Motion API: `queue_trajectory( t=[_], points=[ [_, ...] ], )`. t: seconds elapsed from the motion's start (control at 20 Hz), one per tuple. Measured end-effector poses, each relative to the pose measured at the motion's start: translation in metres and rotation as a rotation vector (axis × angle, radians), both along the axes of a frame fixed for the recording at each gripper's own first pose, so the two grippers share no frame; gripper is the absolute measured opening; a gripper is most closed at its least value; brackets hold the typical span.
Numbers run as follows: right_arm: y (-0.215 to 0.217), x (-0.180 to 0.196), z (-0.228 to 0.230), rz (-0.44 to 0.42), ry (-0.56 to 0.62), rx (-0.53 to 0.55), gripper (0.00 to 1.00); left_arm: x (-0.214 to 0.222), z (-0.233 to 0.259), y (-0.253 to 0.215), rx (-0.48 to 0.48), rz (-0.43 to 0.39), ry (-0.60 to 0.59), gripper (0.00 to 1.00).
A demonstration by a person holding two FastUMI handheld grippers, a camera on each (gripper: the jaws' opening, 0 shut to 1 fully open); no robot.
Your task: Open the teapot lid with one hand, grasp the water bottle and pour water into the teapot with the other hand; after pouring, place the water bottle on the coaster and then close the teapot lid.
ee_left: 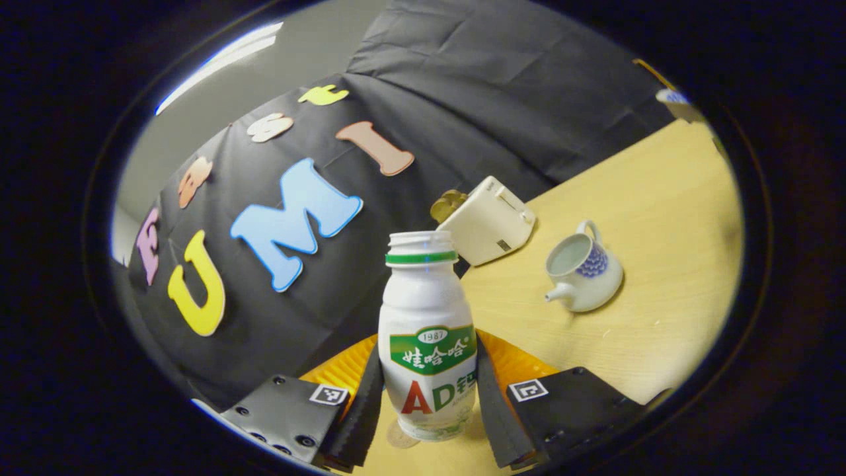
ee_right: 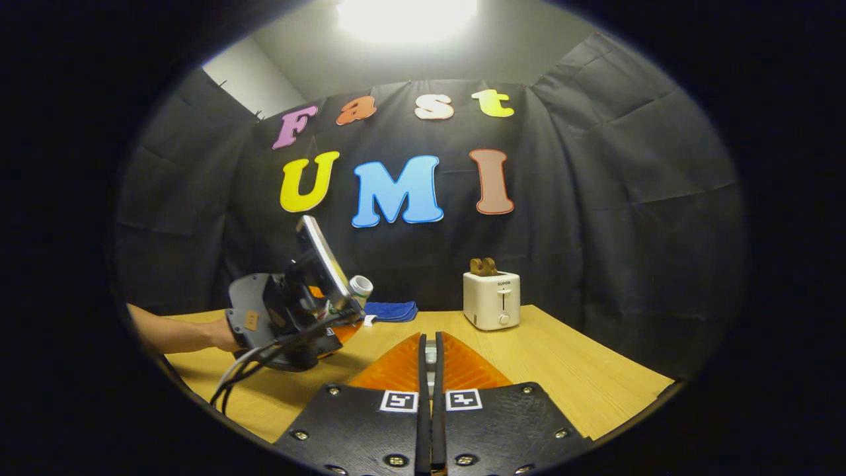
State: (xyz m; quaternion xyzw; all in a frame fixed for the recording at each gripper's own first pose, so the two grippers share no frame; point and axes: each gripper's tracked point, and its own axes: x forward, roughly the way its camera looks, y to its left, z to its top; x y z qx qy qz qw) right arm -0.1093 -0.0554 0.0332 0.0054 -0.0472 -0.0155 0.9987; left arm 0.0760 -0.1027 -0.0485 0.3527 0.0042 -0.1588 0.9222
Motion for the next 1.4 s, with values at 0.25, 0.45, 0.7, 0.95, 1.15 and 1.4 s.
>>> queue_trajectory(
  t=[0.25, 0.45, 0.7, 0.95, 1.15, 1.4],
  points=[
    [0.005, 0.061, -0.004, 0.003, 0.054, -0.035, 0.01, -0.006, 0.016, 0.031, -0.272, 0.034, 0.027, 0.77],
    [0.001, 0.114, -0.022, -0.009, 0.150, -0.024, 0.01, -0.011, 0.029, 0.057, -0.474, 0.035, 0.076, 0.70],
    [0.001, 0.157, -0.027, -0.047, 0.169, -0.078, 0.00, -0.006, 0.040, 0.100, -0.622, 0.058, 0.090, 0.79],
    [-0.001, 0.179, -0.040, -0.064, 0.199, -0.092, 0.01, 0.002, 0.037, 0.115, -0.635, 0.099, 0.101, 0.79],
    [-0.001, 0.183, -0.048, -0.056, 0.202, -0.086, 0.01, 0.003, 0.034, 0.120, -0.624, 0.116, 0.104, 0.74],
    [-0.003, 0.183, -0.059, -0.057, 0.216, -0.075, 0.07, 0.005, 0.033, 0.130, -0.646, 0.137, 0.105, 0.77]
  ],
)
